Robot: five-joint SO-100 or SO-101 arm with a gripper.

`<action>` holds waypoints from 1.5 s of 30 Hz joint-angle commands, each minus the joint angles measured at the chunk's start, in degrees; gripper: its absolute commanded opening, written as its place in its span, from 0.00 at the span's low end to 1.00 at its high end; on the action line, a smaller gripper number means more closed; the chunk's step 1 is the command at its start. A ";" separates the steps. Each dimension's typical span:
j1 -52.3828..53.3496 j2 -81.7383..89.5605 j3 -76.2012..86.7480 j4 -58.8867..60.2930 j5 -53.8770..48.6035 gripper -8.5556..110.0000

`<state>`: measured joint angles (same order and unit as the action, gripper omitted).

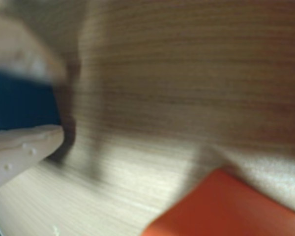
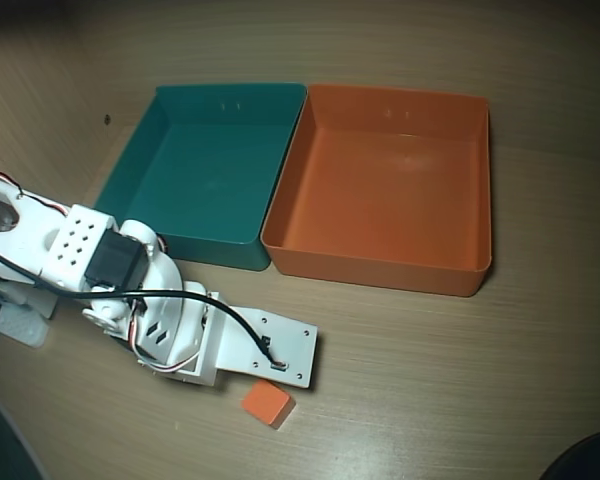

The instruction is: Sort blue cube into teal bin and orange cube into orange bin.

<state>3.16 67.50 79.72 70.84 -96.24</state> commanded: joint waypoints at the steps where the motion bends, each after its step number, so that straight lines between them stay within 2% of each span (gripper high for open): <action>1: 0.26 2.11 -3.60 -0.97 -0.53 0.29; 4: 0.26 2.11 -3.87 -1.05 -0.79 0.37; 9: 0.26 2.11 -8.53 -0.18 -1.41 0.44; 21: 4.83 4.39 -10.90 0.97 -18.90 0.44; 32: 7.47 12.92 -10.99 18.37 -30.50 0.44; 45: 7.47 9.14 -11.07 18.46 -32.61 0.44</action>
<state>10.37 75.94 71.89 88.86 -128.32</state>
